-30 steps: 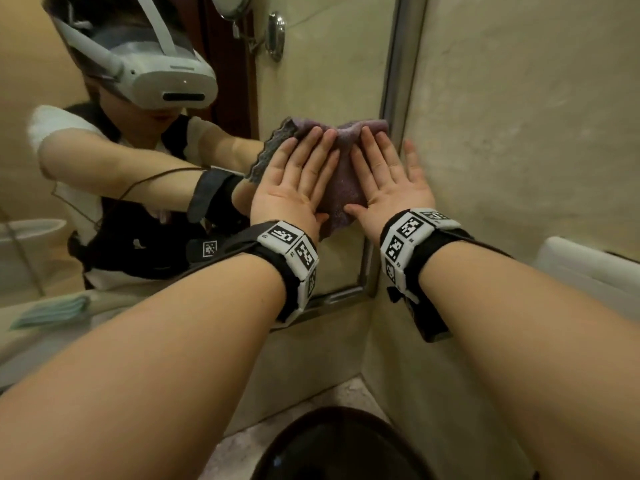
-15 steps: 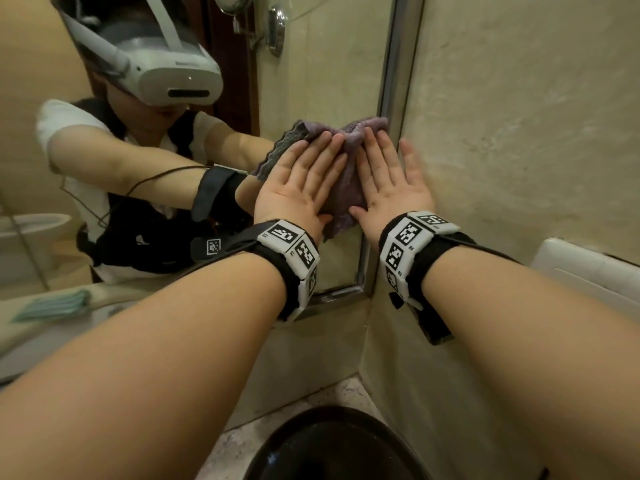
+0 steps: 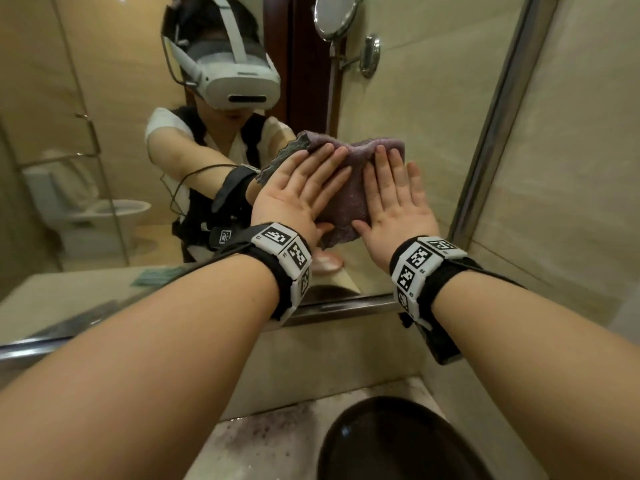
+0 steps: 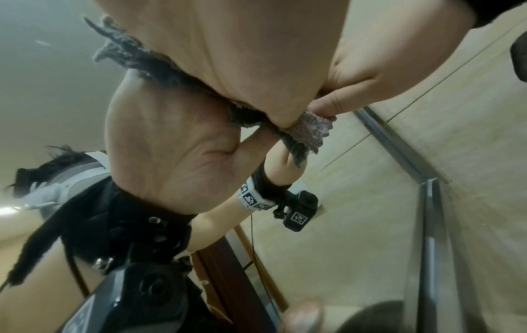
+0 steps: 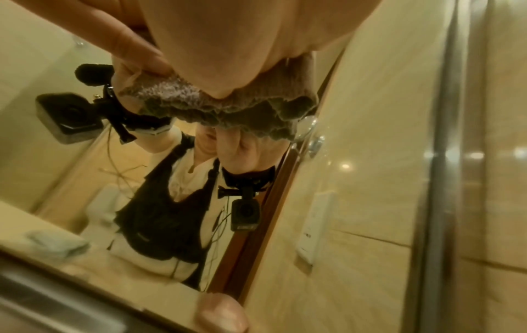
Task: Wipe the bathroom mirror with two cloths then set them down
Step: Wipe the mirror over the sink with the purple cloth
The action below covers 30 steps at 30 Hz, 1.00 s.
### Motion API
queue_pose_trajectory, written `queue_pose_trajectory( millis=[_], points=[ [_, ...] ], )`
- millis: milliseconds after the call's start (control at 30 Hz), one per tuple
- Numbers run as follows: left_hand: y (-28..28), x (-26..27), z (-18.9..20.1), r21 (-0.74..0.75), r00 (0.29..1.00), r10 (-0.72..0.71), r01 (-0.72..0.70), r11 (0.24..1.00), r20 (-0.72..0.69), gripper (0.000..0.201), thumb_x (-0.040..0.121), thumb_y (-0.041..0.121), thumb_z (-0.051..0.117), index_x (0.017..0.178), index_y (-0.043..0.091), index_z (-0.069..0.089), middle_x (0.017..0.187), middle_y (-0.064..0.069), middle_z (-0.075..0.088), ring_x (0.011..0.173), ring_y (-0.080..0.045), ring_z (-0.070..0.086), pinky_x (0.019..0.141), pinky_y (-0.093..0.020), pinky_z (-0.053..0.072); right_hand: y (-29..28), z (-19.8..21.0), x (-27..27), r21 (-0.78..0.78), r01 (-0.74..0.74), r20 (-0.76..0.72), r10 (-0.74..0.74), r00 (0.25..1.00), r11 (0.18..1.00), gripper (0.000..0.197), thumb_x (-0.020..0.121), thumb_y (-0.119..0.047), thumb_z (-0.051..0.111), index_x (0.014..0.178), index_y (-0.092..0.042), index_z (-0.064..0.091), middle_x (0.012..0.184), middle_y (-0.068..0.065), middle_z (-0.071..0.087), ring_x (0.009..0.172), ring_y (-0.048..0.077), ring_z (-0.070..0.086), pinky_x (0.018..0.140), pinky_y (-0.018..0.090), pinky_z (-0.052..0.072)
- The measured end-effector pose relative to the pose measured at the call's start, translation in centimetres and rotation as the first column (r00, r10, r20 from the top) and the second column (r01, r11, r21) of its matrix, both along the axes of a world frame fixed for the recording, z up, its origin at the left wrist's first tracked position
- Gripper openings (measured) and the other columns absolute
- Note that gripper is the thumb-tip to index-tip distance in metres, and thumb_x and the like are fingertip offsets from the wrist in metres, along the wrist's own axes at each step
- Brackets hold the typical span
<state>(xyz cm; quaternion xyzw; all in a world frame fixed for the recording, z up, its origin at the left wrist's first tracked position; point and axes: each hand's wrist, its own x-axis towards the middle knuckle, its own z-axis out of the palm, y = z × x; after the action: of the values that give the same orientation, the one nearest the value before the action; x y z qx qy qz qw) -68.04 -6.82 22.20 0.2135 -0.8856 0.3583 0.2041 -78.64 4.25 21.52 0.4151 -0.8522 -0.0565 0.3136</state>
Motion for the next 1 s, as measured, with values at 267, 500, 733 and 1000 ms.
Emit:
queue_pose_trajectory(
  millis=[267, 500, 733, 1000],
  points=[
    [-4.4, 7.7, -0.9, 0.047, 0.998, 0.064, -0.064, 0.997, -0.008, 0.076, 0.096, 0.054, 0.017, 0.139, 0.014, -0.031, 0.15, -0.008, -0.032, 0.139, -0.024, -0.026, 0.107, -0.036, -0.023, -4.8, -0.6, 7.0, 0.005, -0.122, -0.019, 0.122, 0.992, 0.993, 0.08, 0.096, -0.047, 0.027, 0.128, -0.004, -0.033, 0.149, 0.019, -0.03, 0.138, 0.034, -0.026, 0.106, 0.044, -0.026],
    [-8.2, 13.8, -1.8, 0.057, 0.99, 0.139, -0.14, 0.989, 0.006, 0.076, 0.095, 0.056, 0.016, 0.126, 0.015, -0.04, 0.135, -0.005, -0.046, 0.139, -0.023, -0.027, 0.105, -0.036, -0.025, -8.8, -2.0, 13.3, -0.01, -0.144, 0.016, 0.145, 0.989, 0.989, 0.081, 0.097, -0.045, 0.027, 0.129, -0.002, -0.033, 0.149, 0.02, -0.028, 0.138, 0.036, -0.025, 0.105, 0.045, -0.025],
    [-9.7, 16.6, -2.5, 0.065, 0.988, 0.15, -0.153, 0.986, 0.046, 0.078, 0.095, 0.055, 0.017, 0.129, 0.013, -0.04, 0.149, -0.007, -0.033, 0.139, -0.025, -0.026, 0.107, -0.037, -0.023, -11.3, -4.1, 16.9, -0.085, -0.099, 0.163, 0.112, 0.98, 0.991, 0.08, 0.097, -0.044, 0.029, 0.142, -0.006, -0.026, 0.15, 0.014, -0.03, 0.139, 0.032, -0.026, 0.106, 0.048, -0.022],
    [-10.0, 16.3, -3.3, 0.108, 0.998, 0.068, -0.065, 0.992, -0.02, 0.083, 0.095, 0.051, 0.026, 0.128, 0.013, -0.041, 0.149, -0.009, -0.034, 0.139, -0.026, -0.026, 0.103, -0.037, -0.029, -10.0, -4.3, 14.1, -0.099, -0.196, 0.084, 0.204, 0.975, 0.976, 0.082, 0.093, -0.056, 0.031, 0.135, -0.021, -0.031, 0.154, 0.003, -0.025, 0.141, 0.022, -0.022, 0.106, 0.047, -0.023]
  ],
)
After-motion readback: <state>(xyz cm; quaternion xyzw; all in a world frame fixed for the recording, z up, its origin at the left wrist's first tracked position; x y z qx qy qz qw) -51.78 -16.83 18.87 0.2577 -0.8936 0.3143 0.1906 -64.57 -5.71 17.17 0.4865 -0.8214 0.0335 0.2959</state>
